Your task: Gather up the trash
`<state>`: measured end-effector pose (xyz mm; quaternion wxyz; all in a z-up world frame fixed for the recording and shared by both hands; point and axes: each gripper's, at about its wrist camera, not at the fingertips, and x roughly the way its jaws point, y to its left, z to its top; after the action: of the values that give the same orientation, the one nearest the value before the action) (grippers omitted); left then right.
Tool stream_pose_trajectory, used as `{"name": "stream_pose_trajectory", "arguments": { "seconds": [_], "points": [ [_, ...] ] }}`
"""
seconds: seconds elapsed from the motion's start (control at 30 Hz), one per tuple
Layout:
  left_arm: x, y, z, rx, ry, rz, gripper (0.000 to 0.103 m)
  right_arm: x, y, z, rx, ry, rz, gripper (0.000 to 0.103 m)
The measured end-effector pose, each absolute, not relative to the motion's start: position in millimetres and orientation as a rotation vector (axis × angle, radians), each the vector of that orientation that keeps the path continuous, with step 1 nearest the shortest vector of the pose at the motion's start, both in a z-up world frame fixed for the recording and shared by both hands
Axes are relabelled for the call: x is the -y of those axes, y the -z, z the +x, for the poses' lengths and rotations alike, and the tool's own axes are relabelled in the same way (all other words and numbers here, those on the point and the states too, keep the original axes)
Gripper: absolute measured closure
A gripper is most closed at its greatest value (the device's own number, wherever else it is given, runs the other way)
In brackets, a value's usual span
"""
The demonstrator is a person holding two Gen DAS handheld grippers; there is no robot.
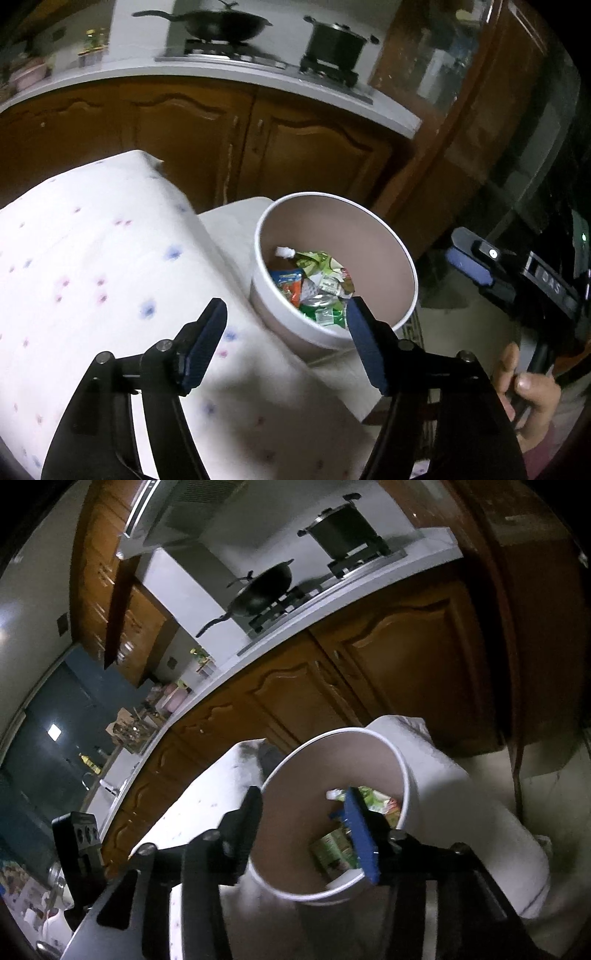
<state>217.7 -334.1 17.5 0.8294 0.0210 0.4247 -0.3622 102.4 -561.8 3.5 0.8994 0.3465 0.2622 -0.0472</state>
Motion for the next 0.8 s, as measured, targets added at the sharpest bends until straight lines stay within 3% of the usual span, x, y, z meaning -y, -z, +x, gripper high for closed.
{"name": "stream_pose_trajectory", "arguments": {
  "seconds": [0.2,0.37,0.43,0.6,0.8],
  "points": [
    [293.4,-27.5,195.7,-0.856,0.730,0.000,0.025,527.8,-14.0,82.5,-0.504,0.099,0.682,0.027],
    [253.2,-34.4,173.6,-0.810,0.684,-0.038,0.021,490.6,-23.2,61.4,-0.468,0.130,0.608,0.020],
    [239.3,-37.0,164.7,-0.787,0.666,-0.043,0.020,474.7,-25.7,51.8,-0.445,0.154,0.557,0.012],
    [202.3,-44.4,135.3,-0.704,0.603,-0.062,0.009,427.0,-32.8,24.0,-0.386,0.260,0.400,0.003],
    [175.6,-75.4,102.3,-0.559,0.574,-0.061,0.002,389.1,-59.0,-1.8,-0.328,0.336,0.253,0.001]
  ]
}}
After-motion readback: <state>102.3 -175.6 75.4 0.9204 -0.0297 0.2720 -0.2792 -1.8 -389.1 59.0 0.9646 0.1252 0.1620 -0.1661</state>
